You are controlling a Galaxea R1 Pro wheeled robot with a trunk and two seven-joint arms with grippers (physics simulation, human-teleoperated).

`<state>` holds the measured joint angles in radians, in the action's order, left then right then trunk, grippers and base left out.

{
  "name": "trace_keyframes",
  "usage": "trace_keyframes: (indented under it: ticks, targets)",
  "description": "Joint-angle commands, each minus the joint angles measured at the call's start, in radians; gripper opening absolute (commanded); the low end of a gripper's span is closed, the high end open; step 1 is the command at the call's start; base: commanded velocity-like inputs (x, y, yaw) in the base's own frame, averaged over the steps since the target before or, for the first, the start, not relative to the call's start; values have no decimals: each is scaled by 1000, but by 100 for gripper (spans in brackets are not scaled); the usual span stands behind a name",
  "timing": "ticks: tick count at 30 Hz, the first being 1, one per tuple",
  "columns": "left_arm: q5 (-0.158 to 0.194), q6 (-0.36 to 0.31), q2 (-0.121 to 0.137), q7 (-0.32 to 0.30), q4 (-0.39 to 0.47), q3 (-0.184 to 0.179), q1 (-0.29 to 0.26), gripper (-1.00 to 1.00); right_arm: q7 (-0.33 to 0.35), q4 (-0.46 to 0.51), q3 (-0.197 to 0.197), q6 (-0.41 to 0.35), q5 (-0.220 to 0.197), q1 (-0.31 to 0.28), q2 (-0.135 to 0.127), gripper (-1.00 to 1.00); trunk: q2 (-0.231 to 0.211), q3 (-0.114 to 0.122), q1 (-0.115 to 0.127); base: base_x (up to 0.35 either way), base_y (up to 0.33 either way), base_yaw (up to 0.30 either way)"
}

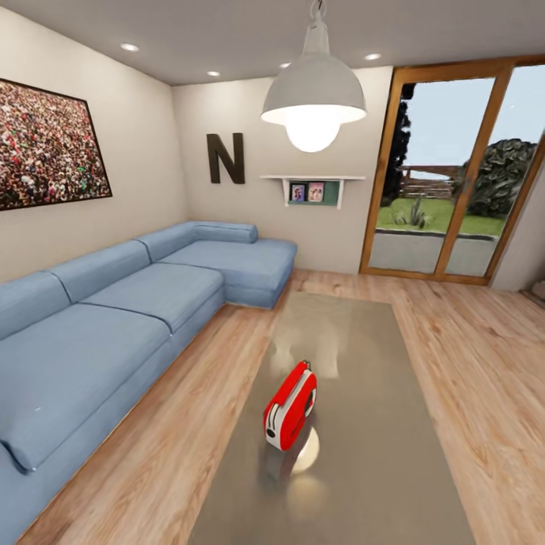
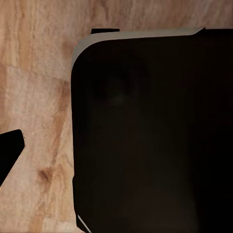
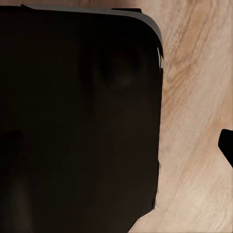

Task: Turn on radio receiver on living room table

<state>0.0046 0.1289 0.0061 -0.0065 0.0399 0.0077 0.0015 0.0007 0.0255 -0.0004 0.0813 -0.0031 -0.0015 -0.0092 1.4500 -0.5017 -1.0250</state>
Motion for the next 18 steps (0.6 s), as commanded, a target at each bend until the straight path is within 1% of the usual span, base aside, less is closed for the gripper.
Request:
trace_keyframes:
  ticks: [1, 5, 11, 14, 18]
  targets:
    - [0, 0, 0, 0, 0, 0, 0, 100, 0, 0, 0, 0, 0, 0, 0, 100, 0, 0, 0, 210, 184, -1]
    - [0, 0, 0, 0, 0, 0, 0, 100, 0, 0, 0, 0, 0, 0, 0, 100, 0, 0, 0, 137, 122, 0]
    - [1, 1, 0, 2, 0, 0, 0, 100, -2, 0, 2, 1, 0, 0, 0, 100, 0, 0, 0, 18, 16, -4]
    - [1, 1, 0, 2, 0, 0, 0, 100, -2, 0, 0, 1, -1, 0, 0, 100, 0, 0, 0, 2, 1, -122]
    - [1, 1, 0, 2, 0, 0, 0, 100, -1, 0, -1, 1, -3, 0, 0, 100, 0, 0, 0, 0, 0, -239]
